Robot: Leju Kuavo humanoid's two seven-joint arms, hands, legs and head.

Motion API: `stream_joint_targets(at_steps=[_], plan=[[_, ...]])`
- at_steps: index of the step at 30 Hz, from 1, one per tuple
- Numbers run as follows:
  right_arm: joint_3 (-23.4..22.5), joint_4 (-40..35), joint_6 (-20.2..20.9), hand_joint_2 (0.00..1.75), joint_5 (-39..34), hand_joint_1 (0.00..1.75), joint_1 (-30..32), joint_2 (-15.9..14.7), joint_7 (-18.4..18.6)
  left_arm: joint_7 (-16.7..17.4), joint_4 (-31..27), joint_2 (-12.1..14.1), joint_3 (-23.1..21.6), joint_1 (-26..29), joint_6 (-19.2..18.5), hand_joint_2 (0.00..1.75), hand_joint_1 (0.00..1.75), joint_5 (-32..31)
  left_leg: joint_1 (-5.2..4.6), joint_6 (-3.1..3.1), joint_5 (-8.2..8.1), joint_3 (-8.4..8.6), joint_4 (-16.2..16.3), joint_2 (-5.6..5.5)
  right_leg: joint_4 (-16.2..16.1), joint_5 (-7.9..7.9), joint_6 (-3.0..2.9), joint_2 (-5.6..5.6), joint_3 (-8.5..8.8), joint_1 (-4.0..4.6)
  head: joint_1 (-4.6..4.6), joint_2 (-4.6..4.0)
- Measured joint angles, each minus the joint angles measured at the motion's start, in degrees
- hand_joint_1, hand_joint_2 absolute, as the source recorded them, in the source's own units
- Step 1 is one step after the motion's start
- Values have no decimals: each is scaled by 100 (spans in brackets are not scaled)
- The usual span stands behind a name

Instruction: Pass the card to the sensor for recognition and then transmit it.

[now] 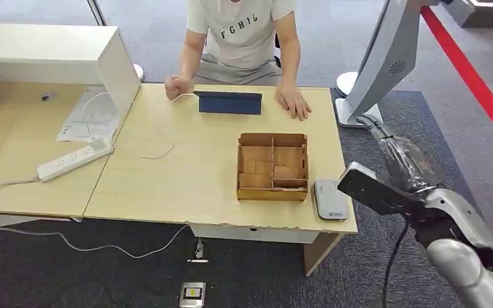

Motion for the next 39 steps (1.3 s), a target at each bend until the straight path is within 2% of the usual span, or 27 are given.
stream_joint_targets(at_steps=[12, 29, 39], plan=[[356, 13, 282, 175, 465, 0, -14, 398, 275, 13, 0, -35, -2, -35, -31, 0, 0, -55, 1, 0, 0, -2, -2, 0, 3, -1, -1, 0, 0, 1, 0, 0], [669, 892, 251, 175, 1051, 0, -150, 1270, 76, -11, 0, -81, -2, -61, -70, 0, 0, -107, 1, 0, 0, -4, -3, -1, 4, -2, -3, -2, 0, 1, 2, 0], [708, 1277, 455, 175, 1320, 0, -188, 1681, 210, -136, 0, -87, -2, -60, -116, 0, 0, -171, 1, -1, 1, -2, -3, 0, 4, -3, -4, -2, -1, 2, 0, 0]])
